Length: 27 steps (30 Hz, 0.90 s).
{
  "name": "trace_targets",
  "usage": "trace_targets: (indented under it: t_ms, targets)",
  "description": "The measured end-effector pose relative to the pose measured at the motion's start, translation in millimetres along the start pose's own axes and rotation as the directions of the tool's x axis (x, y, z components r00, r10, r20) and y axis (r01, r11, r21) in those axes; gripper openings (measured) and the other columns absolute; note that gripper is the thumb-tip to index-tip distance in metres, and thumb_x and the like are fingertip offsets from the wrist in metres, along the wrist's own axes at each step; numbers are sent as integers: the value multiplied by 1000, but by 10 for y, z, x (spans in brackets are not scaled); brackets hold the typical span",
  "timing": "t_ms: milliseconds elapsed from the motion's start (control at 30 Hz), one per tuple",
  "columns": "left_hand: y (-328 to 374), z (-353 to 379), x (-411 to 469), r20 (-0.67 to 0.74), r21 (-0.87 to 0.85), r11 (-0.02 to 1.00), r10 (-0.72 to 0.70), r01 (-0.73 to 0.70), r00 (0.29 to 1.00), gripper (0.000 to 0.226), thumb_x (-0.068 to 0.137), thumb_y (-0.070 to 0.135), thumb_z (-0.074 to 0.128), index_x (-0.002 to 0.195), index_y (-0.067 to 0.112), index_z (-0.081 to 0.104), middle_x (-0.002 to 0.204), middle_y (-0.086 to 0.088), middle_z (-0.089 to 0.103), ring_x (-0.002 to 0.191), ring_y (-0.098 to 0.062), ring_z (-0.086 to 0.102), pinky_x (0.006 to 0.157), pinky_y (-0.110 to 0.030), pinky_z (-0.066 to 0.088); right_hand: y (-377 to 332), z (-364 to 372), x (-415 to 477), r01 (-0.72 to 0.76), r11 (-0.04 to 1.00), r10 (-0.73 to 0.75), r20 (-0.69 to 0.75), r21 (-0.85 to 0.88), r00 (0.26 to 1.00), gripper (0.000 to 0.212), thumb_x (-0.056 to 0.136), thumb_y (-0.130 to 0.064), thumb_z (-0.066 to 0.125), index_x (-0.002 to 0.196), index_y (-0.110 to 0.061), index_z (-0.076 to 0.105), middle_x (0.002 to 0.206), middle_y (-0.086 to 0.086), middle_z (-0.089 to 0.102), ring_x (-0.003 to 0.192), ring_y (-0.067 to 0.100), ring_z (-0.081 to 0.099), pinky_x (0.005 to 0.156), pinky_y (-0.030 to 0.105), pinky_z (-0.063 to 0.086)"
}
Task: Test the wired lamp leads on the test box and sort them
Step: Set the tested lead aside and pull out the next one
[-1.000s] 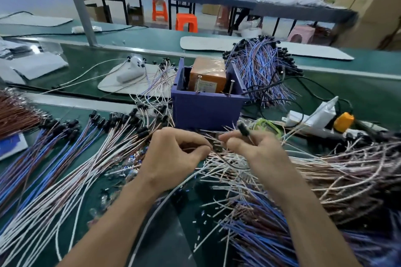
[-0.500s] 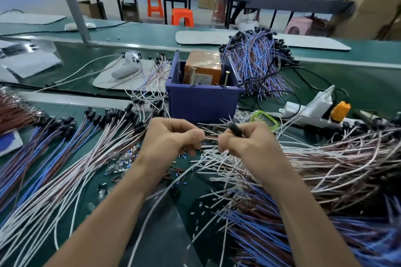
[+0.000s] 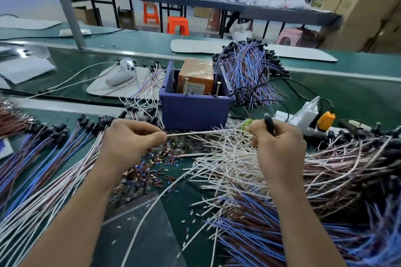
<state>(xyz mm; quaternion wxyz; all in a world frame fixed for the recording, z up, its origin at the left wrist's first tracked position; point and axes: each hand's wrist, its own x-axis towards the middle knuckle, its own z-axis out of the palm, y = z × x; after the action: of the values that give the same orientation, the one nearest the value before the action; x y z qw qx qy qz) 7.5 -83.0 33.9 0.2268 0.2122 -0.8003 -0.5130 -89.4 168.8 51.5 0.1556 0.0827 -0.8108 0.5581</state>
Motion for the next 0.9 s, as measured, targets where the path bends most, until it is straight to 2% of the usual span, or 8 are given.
trace_targets:
  t_ms: [67,100,167,267,367,500,667,900]
  targets:
    - [33,34,-9,82,-7,999,37,-36,996,15,70,22,92,72,34,82,68,2,77,65,-17,73,64,-29,57,-74,-3,-53,255,924,-281,-53,-285,958,6,87,-31,78,88,-26,81,78,-9,77,65,11,66,64,25,45]
    - [64,65,-26,161,2,998,62,-63,985,13,69,24,92,72,33,83,68,2,77,64,-17,72,62,-27,57,-136,16,-95,337,868,-382,-57,-364,923,11,85,-24,82,96,-24,82,93,-6,80,76,14,71,73,25,50]
    - [115,139,-66,285,49,990,115,-134,952,10,69,29,91,71,34,82,67,6,76,58,-8,68,55,-20,52,-197,70,-179,449,784,-500,-6,-428,866,23,78,-16,85,100,-20,82,112,-4,77,89,19,73,87,31,54]
    - [162,267,-121,383,66,981,144,-182,912,6,65,35,88,68,34,82,63,5,74,53,-5,61,52,-22,47,-266,156,-320,559,693,-597,73,-455,799,23,78,-18,78,100,-24,80,123,-5,73,88,20,72,89,36,52]
    - [198,347,-189,452,-188,973,205,-132,868,11,66,29,85,74,22,84,62,-13,72,55,-14,53,53,-29,41,-308,253,-446,557,803,-488,301,-211,819,21,82,-24,67,99,-29,78,107,-13,78,88,14,73,82,37,59]
    - [204,367,-209,388,-363,929,221,-72,895,10,67,21,86,72,13,83,56,-13,67,44,-16,53,45,-23,42,-235,407,-458,191,981,-179,435,16,882,20,98,-38,55,86,-27,67,71,-11,67,67,10,60,64,36,47]
    - [195,373,-195,228,-389,919,162,-62,960,12,73,4,88,74,14,83,66,-12,74,51,-15,64,52,-22,53,-178,385,-385,21,999,-40,511,43,859,27,102,-28,56,77,-20,64,62,-1,65,56,13,54,58,35,43]
    - [112,263,-84,55,-547,836,-11,39,998,13,59,17,86,71,14,83,67,-12,74,55,-18,69,57,-22,57,-79,371,-297,-4,998,34,451,-69,892,30,99,-35,58,74,-18,60,48,-6,49,45,10,38,49,33,31]
